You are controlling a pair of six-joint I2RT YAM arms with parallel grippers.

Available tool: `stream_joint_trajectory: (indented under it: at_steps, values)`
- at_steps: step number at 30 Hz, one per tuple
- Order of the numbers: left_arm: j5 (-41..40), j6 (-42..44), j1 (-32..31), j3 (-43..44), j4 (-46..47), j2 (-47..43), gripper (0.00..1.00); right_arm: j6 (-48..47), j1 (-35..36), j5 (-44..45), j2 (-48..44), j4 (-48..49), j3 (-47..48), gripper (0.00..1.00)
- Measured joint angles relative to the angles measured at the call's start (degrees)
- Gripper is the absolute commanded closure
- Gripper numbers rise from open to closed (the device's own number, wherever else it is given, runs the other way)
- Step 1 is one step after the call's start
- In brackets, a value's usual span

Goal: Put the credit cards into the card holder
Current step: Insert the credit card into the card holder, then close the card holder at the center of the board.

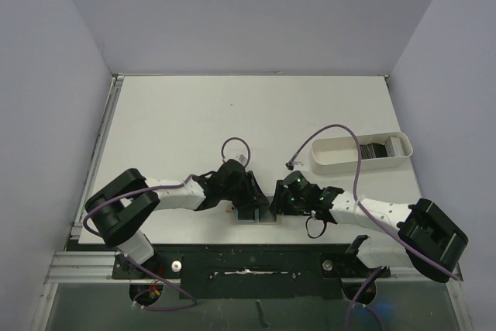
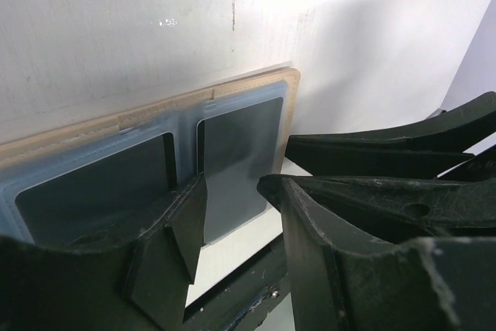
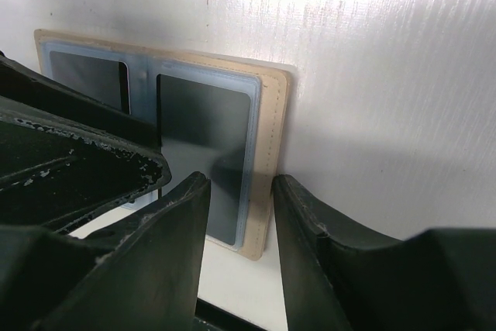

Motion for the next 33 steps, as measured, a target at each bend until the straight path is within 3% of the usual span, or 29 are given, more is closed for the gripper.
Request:
stream_joint_trajectory:
  at_steps: [15,27,33]
  values:
    - [-0.1,-0.9,-0.2,-0.7,0.3,-1.0,0.56,0.2,0.0,-0.2,-3.0,-0.4,-1.3,0.57]
    - [-8.5,5.1,1.4,0.4,-17.9,-13.9,0.54,2.5,-0.1,-0.2,-7.8,-1.2,-2.3,0.49]
    - [-11.7,7.6,3.4,0.3,-24.3,-16.0,0.55,4.0,-0.1,-0.3,-7.5,-0.9,-2.3,0.48]
